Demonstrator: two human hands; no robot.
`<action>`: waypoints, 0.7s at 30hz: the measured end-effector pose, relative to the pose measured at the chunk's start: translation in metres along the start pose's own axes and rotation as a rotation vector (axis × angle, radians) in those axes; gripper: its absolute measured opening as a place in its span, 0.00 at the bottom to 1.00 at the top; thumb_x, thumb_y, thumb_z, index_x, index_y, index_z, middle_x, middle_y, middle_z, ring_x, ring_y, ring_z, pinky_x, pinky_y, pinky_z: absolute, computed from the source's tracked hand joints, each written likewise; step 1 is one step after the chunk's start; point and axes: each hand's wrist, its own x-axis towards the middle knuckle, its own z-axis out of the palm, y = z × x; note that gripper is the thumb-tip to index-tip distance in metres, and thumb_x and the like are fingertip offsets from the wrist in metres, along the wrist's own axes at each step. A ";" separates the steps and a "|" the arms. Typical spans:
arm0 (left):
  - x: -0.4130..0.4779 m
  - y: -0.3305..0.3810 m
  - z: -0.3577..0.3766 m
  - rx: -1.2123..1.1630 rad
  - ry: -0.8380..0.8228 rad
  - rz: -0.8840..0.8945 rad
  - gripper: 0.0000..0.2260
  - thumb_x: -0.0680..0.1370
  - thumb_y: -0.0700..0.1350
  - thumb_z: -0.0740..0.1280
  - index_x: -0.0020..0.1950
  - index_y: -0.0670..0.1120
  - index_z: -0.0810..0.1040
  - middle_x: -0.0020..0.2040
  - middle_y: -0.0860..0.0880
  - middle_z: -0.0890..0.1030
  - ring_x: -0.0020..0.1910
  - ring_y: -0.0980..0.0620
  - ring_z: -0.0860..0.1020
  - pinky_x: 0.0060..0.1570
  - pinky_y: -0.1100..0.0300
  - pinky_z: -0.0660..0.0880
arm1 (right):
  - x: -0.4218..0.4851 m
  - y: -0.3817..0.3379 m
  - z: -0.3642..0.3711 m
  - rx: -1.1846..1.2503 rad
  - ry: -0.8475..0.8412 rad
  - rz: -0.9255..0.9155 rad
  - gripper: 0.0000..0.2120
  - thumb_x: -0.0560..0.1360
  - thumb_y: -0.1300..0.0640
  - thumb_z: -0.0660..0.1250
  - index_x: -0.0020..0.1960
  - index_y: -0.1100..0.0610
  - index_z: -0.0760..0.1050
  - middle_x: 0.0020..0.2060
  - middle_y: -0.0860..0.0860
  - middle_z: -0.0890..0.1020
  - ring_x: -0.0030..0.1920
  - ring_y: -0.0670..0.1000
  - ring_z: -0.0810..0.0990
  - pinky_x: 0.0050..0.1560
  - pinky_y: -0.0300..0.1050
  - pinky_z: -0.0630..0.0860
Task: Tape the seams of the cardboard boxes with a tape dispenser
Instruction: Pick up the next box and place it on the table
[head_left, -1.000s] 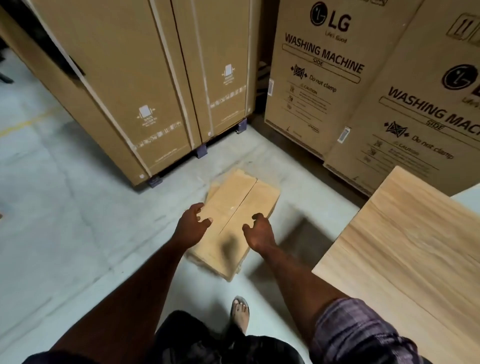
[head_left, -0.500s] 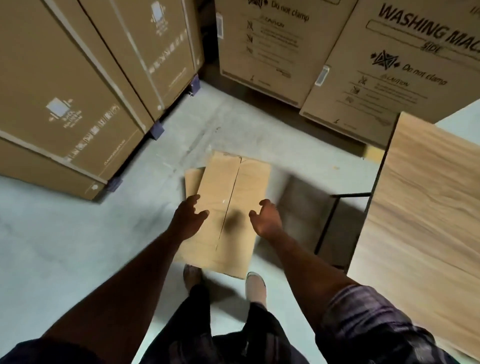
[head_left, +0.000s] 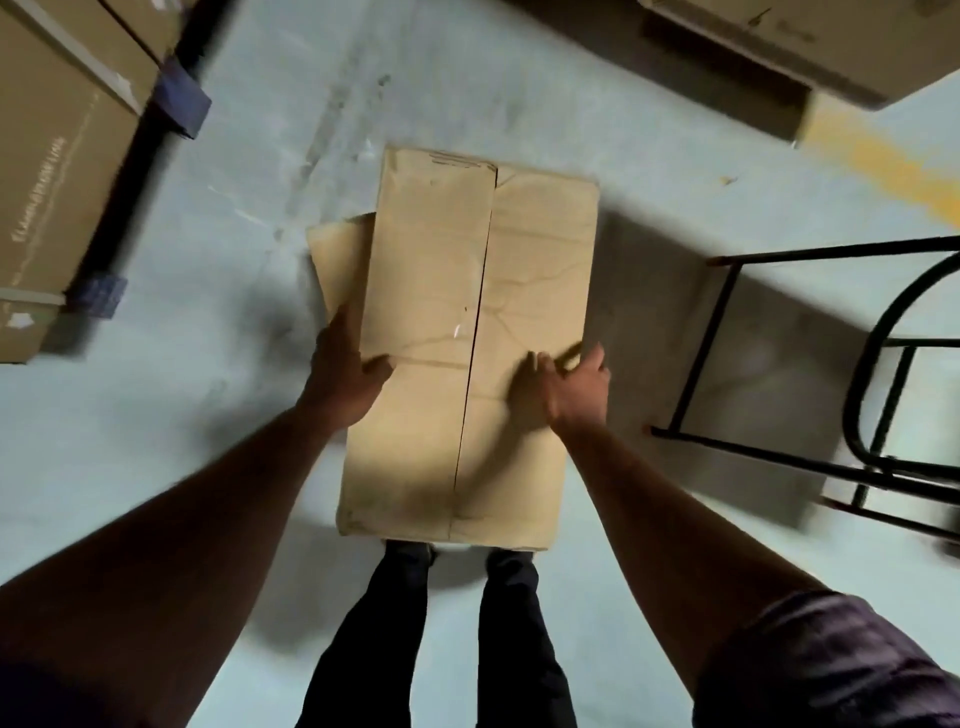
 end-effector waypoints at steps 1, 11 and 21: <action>0.003 -0.007 0.008 -0.037 0.002 0.004 0.42 0.77 0.50 0.72 0.82 0.46 0.49 0.79 0.41 0.60 0.76 0.39 0.62 0.72 0.46 0.64 | 0.005 0.006 0.007 0.041 -0.006 0.001 0.38 0.79 0.45 0.68 0.81 0.59 0.55 0.72 0.65 0.69 0.70 0.66 0.71 0.72 0.53 0.68; 0.000 -0.009 0.042 -0.210 0.123 0.051 0.35 0.81 0.52 0.66 0.82 0.50 0.51 0.75 0.45 0.69 0.71 0.40 0.71 0.62 0.60 0.65 | 0.036 0.042 0.026 0.220 -0.003 -0.085 0.37 0.77 0.43 0.70 0.80 0.48 0.56 0.57 0.44 0.77 0.56 0.47 0.75 0.59 0.37 0.68; -0.011 0.008 0.031 -0.182 0.078 0.015 0.35 0.81 0.55 0.65 0.82 0.52 0.50 0.78 0.50 0.66 0.73 0.41 0.69 0.63 0.59 0.64 | 0.032 0.041 0.006 0.204 -0.025 -0.143 0.37 0.77 0.40 0.69 0.80 0.48 0.57 0.63 0.51 0.80 0.61 0.53 0.78 0.64 0.43 0.72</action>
